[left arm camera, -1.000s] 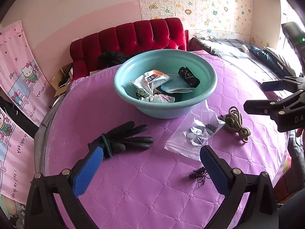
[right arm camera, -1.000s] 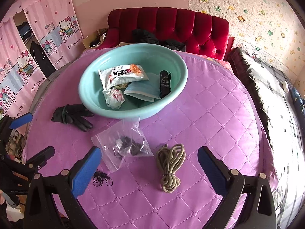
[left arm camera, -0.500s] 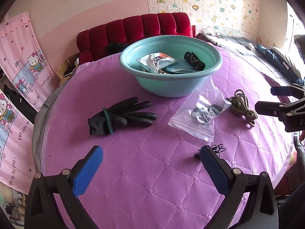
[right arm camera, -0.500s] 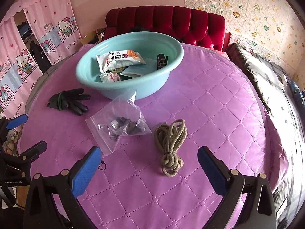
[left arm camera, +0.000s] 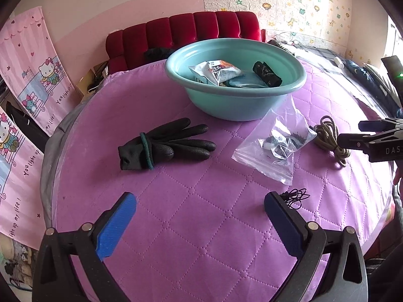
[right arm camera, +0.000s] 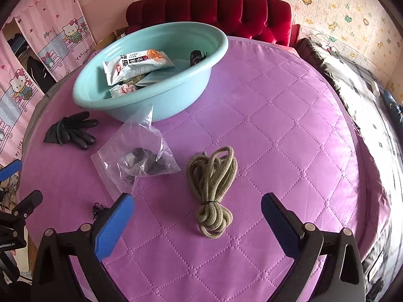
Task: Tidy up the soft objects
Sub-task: 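Grasp the coiled beige rope with the right tool, then grasp the black earphone cable with the left tool while the right tool lifts the rope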
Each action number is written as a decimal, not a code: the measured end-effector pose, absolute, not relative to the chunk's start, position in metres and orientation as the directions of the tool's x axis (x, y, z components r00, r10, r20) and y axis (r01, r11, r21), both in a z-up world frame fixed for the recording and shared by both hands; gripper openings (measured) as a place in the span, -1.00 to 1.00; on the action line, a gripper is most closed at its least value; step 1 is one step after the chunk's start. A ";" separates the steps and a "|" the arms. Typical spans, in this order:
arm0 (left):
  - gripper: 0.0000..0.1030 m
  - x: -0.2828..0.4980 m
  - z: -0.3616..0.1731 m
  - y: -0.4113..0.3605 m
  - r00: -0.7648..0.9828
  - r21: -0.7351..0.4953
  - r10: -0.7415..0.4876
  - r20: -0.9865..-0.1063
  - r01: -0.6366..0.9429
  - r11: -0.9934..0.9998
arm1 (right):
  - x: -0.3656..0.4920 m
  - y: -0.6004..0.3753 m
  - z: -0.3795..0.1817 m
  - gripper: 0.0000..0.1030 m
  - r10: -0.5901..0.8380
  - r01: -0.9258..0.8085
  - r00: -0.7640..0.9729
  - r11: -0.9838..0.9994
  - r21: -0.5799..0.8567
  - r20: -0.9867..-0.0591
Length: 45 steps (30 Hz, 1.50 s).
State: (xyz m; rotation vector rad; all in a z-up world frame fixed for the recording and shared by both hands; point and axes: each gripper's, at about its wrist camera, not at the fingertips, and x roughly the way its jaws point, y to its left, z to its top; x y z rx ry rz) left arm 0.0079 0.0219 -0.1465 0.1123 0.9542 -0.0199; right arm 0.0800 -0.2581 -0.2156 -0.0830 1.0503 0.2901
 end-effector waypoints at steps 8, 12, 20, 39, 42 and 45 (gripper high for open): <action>1.00 0.013 -0.157 0.028 0.550 0.072 0.034 -0.835 0.048 0.996 | 0.106 -0.264 -0.236 0.97 0.187 -0.254 0.412 0.963 0.085 -0.892; 1.00 0.016 -0.162 0.029 0.534 0.065 0.027 -0.845 0.052 0.997 | 0.121 -0.264 -0.247 0.76 0.174 -0.247 0.385 0.966 0.081 -0.906; 1.00 0.022 -0.166 0.027 0.512 0.061 0.016 -0.859 0.071 0.996 | 0.140 -0.262 -0.264 -0.47 0.170 -0.240 0.338 0.967 0.090 -0.926; 1.00 0.031 -0.181 -0.017 0.443 -0.025 -0.137 -0.886 0.250 0.968 | 0.124 -0.264 -0.227 -0.61 0.217 -0.210 0.355 0.966 0.149 -0.909; 1.00 0.034 -0.185 -0.026 0.417 -0.045 -0.164 -0.894 0.281 0.959 | 0.119 -0.266 -0.222 -0.61 0.220 -0.207 0.359 0.967 0.152 -0.907; 1.00 0.036 -0.190 -0.035 0.387 -0.069 -0.193 -0.902 0.311 0.948 | 0.114 -0.274 -0.221 -0.61 0.225 -0.205 0.362 0.966 0.158 -0.905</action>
